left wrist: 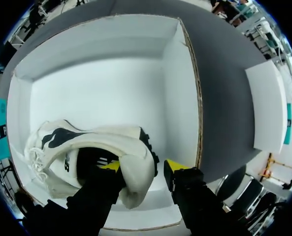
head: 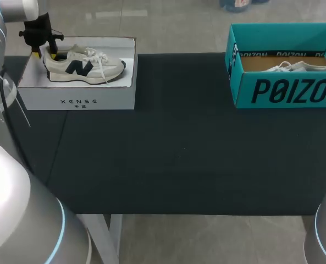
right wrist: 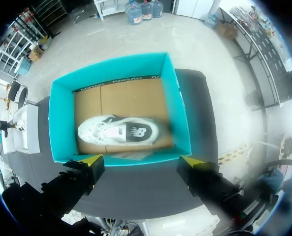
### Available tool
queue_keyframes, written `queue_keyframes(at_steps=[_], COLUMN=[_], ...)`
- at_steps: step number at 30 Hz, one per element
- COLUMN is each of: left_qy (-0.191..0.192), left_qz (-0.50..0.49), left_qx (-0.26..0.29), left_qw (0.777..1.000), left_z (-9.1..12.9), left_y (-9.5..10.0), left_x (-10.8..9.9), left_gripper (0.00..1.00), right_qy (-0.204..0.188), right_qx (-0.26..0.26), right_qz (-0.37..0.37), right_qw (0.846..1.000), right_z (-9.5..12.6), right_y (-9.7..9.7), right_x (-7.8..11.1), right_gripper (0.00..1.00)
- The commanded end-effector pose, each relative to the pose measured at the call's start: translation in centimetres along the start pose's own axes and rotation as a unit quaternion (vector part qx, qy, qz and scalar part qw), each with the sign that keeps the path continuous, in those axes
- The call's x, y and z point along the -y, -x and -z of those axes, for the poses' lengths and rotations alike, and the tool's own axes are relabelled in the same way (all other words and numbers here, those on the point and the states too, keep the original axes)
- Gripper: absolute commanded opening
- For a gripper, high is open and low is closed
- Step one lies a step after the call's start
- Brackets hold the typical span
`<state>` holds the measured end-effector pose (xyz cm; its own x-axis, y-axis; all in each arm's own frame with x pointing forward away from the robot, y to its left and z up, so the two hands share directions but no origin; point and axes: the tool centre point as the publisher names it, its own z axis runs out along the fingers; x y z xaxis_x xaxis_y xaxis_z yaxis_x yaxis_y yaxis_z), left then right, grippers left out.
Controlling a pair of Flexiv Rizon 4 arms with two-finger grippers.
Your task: Take the shoe out of the shoebox, open the shoe tongue, remove and reinsert the insole, then place the shoe into the shoebox
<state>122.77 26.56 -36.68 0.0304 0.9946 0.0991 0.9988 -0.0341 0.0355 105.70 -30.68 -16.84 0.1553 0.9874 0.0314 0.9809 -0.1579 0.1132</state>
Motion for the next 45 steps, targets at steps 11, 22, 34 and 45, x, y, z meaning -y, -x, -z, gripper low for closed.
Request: queue_keyframes(at_steps=[11,22,34,45], left_qy=[-0.035,-0.014,-0.013,0.028], left_qz=[-0.009,-0.012,0.039,0.052], left_qx=[0.002,0.008,0.029,-0.010], left_qw=[0.999,1.000,0.999,0.998], left_z=[-2.3,0.3,7.3,13.5], left_y=[0.0,-0.8,-0.6,0.7], left_x=[-0.7,-0.8,0.5,3.2], left_gripper=[0.14,0.00,0.00,0.00], right_qy=[0.000,0.000,0.000,0.000], right_qx=[0.000,0.000,0.000,0.000], right_qz=[-0.001,-0.001,-0.001,-0.001], right_qw=[1.000,1.000,1.000,1.000], right_z=[0.0,0.0,0.0,0.0], right_y=[0.0,0.0,0.0,0.0], right_x=[0.0,0.0,0.0,0.0], right_gripper=[1.00,1.00,1.00,1.00])
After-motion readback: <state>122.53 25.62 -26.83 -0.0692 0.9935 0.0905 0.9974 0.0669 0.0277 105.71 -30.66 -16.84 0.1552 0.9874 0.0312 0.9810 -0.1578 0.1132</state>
